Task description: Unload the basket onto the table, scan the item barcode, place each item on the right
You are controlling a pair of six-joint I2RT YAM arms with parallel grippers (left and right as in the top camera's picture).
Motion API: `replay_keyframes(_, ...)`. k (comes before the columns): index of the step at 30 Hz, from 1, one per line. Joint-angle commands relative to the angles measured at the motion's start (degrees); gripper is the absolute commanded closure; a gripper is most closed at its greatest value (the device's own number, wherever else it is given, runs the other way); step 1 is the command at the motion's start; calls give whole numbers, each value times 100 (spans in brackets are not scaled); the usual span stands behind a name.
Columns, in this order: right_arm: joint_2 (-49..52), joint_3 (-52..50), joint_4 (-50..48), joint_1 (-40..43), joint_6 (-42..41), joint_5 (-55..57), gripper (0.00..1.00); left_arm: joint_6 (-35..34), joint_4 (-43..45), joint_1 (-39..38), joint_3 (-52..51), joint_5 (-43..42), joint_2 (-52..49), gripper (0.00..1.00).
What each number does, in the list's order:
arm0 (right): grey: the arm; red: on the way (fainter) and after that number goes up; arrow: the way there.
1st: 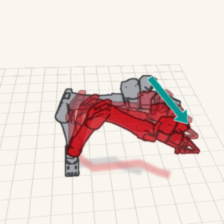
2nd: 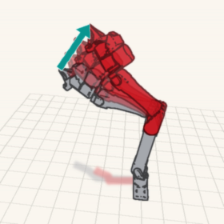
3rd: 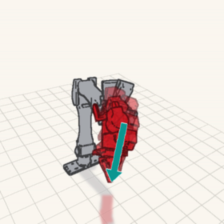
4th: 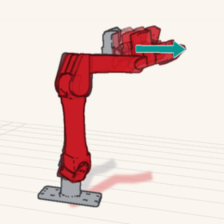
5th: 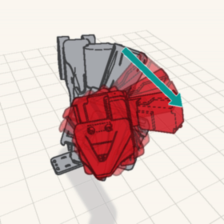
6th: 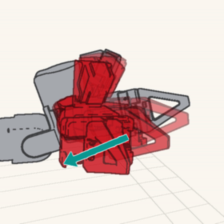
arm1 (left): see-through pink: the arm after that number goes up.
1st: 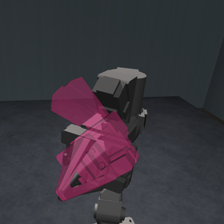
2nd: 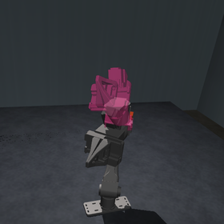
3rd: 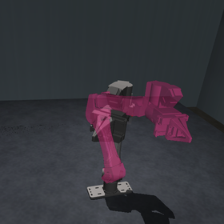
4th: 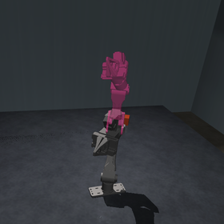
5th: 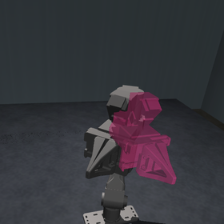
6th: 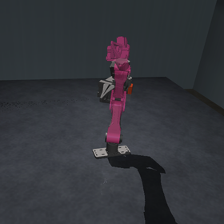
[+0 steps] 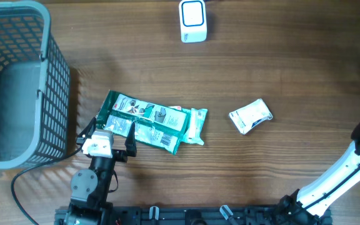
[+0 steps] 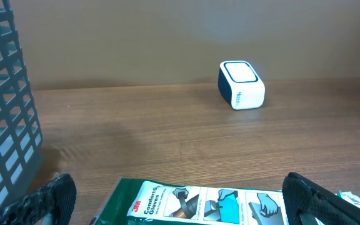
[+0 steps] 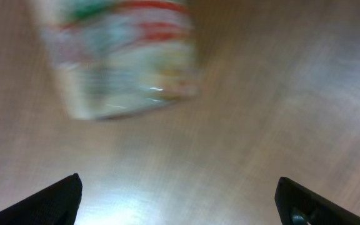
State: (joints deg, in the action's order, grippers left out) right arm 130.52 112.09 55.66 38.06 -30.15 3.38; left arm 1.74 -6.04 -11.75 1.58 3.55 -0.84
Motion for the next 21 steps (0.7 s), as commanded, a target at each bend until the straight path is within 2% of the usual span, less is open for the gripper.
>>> replay_keyframes(1,85,2,-330,-120,-155,-466,0,-74,20,-37,-26,57,31,0)
replay_keyframes(7,125,2,-957,-317,-273,634,1,-74,20,-37,-26,57,31,0)
replay_keyframes(16,164,0,-1222,-173,-111,870,1,-74,20,-37,-26,59,31,0)
replay_keyframes(21,651,0,-1233,-133,127,907,1,-74,20,-37,-26,57,31,0)
